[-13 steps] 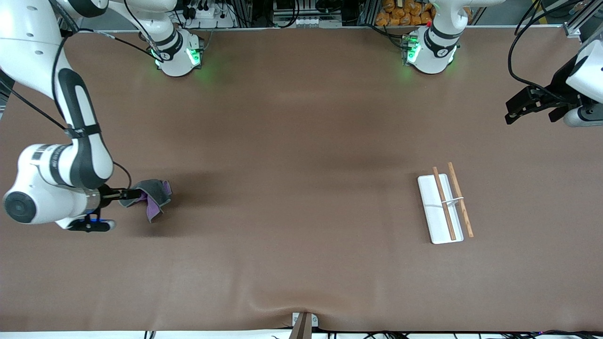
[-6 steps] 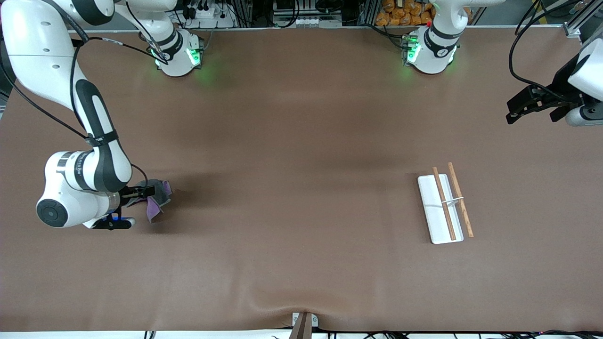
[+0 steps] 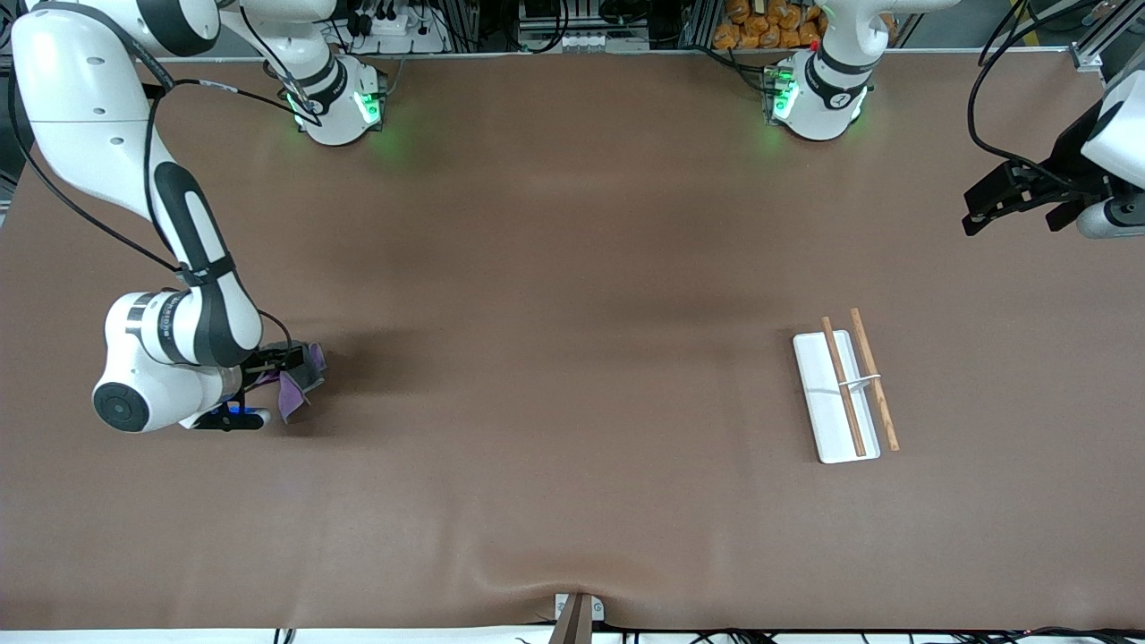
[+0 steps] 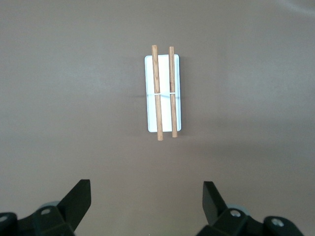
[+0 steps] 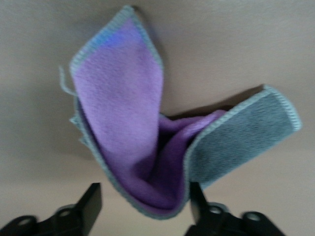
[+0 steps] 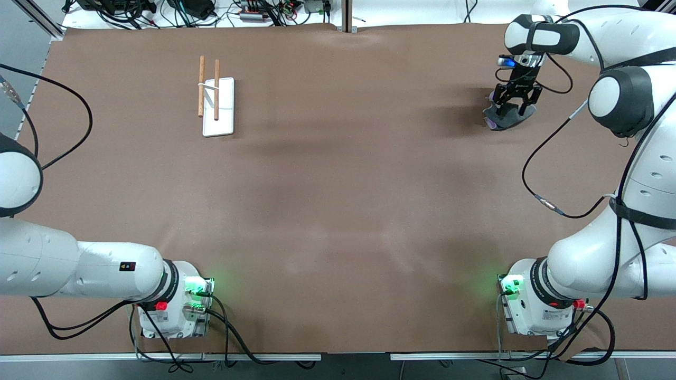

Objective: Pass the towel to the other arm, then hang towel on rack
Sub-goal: 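Close the right gripper on the towel and lift it, then carry the towel to mid-table while the left gripper reaches toward it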

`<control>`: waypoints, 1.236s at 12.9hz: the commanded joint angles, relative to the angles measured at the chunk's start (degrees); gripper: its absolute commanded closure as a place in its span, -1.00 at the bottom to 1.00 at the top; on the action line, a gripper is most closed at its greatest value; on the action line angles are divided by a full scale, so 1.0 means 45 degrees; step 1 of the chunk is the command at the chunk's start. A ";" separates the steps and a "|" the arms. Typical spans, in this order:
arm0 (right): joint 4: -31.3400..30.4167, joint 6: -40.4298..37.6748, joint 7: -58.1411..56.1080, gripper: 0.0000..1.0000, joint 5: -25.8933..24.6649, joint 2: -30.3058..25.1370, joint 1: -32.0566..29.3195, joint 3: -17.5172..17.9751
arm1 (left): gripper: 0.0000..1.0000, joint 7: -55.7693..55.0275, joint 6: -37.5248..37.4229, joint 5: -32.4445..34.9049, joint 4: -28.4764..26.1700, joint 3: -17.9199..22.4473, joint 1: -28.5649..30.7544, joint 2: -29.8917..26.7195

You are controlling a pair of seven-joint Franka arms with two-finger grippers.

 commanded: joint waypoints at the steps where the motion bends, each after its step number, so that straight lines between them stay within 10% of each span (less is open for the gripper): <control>1: -0.0113 0.0028 0.0256 1.00 0.0758 -0.0118 -0.0188 0.0062 | -1.00 0.0262 0.0013 -0.0026 0.0143 0.0006 0.0003 -0.0023; 16: 0.2815 -0.3856 0.1558 1.00 0.0836 -0.1974 0.0884 0.0237 | -1.00 0.0262 0.0013 -0.0026 0.0143 0.0006 0.0002 -0.0023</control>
